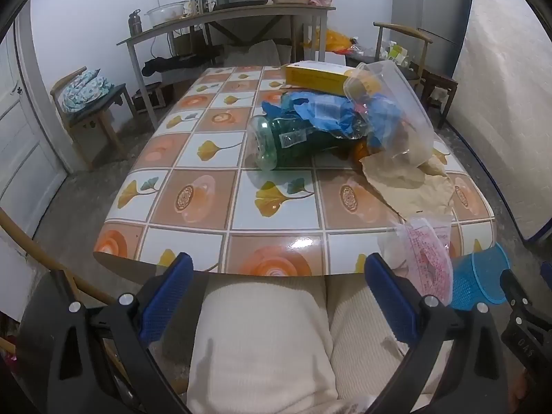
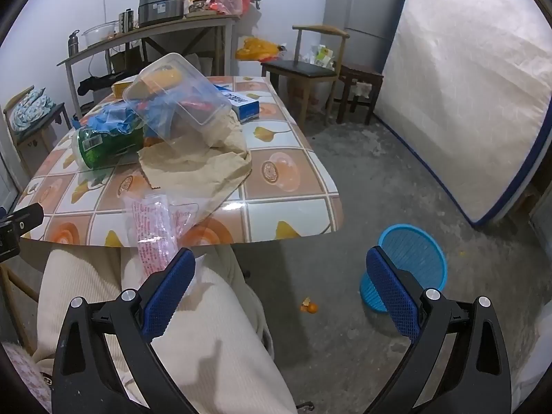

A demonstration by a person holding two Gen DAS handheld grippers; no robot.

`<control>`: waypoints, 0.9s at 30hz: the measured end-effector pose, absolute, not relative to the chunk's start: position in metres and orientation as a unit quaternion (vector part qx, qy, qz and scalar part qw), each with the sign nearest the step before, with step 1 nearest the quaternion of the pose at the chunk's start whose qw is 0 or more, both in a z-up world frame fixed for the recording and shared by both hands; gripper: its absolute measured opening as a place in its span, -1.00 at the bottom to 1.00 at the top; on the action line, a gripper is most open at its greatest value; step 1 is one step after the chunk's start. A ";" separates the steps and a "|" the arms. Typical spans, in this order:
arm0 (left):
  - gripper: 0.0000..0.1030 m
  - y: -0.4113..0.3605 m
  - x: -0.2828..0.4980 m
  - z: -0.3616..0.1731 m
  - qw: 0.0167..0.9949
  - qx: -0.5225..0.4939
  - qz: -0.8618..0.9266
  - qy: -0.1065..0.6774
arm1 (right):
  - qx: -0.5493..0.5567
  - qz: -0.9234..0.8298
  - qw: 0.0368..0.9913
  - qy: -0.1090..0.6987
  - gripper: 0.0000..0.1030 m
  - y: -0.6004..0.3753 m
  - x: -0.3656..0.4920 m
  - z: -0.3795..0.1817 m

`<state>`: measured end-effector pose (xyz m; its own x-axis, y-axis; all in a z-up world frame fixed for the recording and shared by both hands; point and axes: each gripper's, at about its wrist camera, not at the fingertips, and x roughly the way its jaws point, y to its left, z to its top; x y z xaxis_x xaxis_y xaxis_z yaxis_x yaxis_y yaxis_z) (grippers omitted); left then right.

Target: Collect trash

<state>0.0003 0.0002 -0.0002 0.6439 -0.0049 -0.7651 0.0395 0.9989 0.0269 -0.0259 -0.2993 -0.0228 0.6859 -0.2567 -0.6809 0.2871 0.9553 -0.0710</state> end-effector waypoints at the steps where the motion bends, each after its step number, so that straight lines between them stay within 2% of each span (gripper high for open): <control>1: 0.89 0.000 0.000 0.000 0.907 0.021 -0.012 0.421 | 0.016 -0.150 0.918 0.368 0.85 -0.299 -0.026 -0.023; 27: 0.89 0.004 0.005 -0.005 0.901 0.019 -0.003 0.433 | 0.016 -0.149 0.917 0.371 0.85 -0.293 -0.021 -0.026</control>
<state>0.0052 0.0043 -0.0049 0.6256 0.0119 -0.7801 0.0218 0.9992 0.0327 -0.0213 -0.2928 -0.0262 0.6809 -0.2617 -0.6840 0.2849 0.9551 -0.0817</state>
